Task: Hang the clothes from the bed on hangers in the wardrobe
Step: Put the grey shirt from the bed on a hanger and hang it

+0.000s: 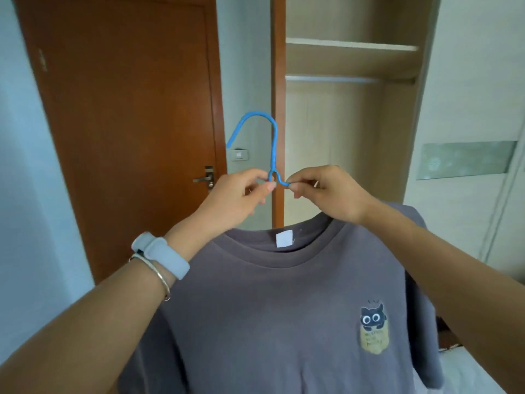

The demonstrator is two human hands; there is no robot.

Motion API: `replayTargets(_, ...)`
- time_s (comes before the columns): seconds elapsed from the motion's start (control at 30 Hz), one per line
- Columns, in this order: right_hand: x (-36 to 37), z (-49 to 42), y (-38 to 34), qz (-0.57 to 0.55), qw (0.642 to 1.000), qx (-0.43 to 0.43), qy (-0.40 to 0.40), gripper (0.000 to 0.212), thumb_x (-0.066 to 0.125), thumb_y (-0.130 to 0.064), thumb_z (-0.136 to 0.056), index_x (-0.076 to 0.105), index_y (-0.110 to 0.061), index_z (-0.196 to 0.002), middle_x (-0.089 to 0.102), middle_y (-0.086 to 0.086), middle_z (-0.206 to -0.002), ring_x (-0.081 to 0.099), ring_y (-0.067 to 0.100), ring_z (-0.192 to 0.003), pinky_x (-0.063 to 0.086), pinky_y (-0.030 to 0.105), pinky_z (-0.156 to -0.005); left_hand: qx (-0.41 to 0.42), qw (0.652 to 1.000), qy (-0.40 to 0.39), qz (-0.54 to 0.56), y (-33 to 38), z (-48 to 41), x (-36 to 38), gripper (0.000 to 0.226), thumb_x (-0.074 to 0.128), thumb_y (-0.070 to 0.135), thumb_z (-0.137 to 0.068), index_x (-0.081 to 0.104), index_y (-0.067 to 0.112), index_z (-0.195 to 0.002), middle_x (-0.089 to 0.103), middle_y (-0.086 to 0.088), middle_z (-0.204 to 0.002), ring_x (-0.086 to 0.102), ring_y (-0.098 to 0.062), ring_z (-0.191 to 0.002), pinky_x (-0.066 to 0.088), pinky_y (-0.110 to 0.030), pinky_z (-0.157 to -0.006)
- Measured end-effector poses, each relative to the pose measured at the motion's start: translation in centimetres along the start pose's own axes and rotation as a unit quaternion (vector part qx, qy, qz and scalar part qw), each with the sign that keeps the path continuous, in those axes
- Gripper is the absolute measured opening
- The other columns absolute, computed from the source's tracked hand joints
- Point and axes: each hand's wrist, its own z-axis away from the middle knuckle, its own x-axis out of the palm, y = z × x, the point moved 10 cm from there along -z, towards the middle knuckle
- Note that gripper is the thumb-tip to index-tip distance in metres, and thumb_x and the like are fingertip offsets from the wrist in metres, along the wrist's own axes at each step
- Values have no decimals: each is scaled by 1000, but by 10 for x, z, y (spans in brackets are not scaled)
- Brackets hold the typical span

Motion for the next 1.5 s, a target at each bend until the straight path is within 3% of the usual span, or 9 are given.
replayTargets(0.07, 10, -24, 21, -21, 999, 37, 10, 22, 56, -20, -91, 69, -3, -96, 65, 5, -78, 55, -1, -63, 42, 6, -65, 12, 999, 20, 24, -21, -34, 0, 18, 48, 31, -92, 62, 29, -81, 56, 8, -61, 48, 2, -50, 38, -15, -57)
replayTargets(0.17, 19, -45, 70, -8, 993, 114, 9, 28, 56, -36, -89, 68, -11, -91, 68, 6, -86, 59, 15, -77, 48, 26, -78, 1, 998, -7, 62, -54, -77, 17, 25, 52, 33, -90, 69, 15, -87, 54, 4, -57, 49, 1, -52, 36, -4, -55)
replayTargets(0.3, 23, -43, 144, 20, 983, 185, 0, 15, 48, -38, -92, 59, -36, -82, 57, -23, -66, 52, -8, -67, 39, 15, -70, -3, 994, -55, 96, -90, -128, 47, 27, 56, 39, -86, 71, 17, -86, 52, 4, -55, 50, -1, -56, 34, 0, -48)
replayTargets(0.47, 17, -43, 235, 67, 964, 258, 27, 27, 51, -30, -92, 68, -9, -88, 50, -11, -60, 45, 4, -57, 34, 16, -59, 34, 985, -124, 116, -120, -188, 108, 25, 53, 36, -89, 68, 19, -80, 51, 3, -56, 49, -14, -66, 43, -21, -72)
replayTargets(0.57, 10, -55, 272, 36, 961, 262, 78, 14, 57, -29, -89, 70, -22, -89, 63, -12, -79, 55, 2, -75, 40, 9, -70, 61, 985, -116, 114, -130, -221, 140, 25, 50, 36, -90, 66, 19, -81, 50, 4, -56, 45, -2, -53, 41, -12, -61)
replayTargets(0.7, -24, -73, 304, 84, 951, 263, 138, 13, 64, -30, -84, 71, -25, -93, 64, -9, -80, 54, -1, -72, 38, -2, -62, 73, 977, -138, 146, -128, -263, 181, 24, 49, 35, -91, 60, 29, -71, 46, 8, -52, 38, 1, -39, 31, -4, -43)
replayTargets(0.8, -48, -86, 325, 133, 943, 268, 146, 18, 62, -28, -85, 73, -19, -97, 65, 0, -83, 54, 11, -73, 38, 11, -61, 91, 968, -153, 177, -119, -297, 212, 26, 49, 34, -92, 58, 30, -68, 45, 7, -52, 39, 1, -41, 31, -6, -45)
replayTargets(1.23, -119, -88, 425, 218, 880, 368, 207, 5, 69, -28, -80, 68, -26, -84, 59, -15, -68, 49, 11, -64, 34, -3, -56, 214, 909, -222, 282, -71, -412, 346, 27, 49, 28, -93, 64, 7, -85, 42, 4, -51, 34, -7, -48, 33, -21, -54)
replayTargets(1.5, -141, -137, 481, 317, 841, 422, 121, 38, 50, -43, -89, 56, -17, -62, 57, 10, -64, 50, 24, -67, 39, 26, -62, 249, 910, -157, 291, -89, -520, 375, 20, 49, 32, -92, 61, 22, -78, 48, 8, -53, 42, 2, -44, 33, -5, -47)
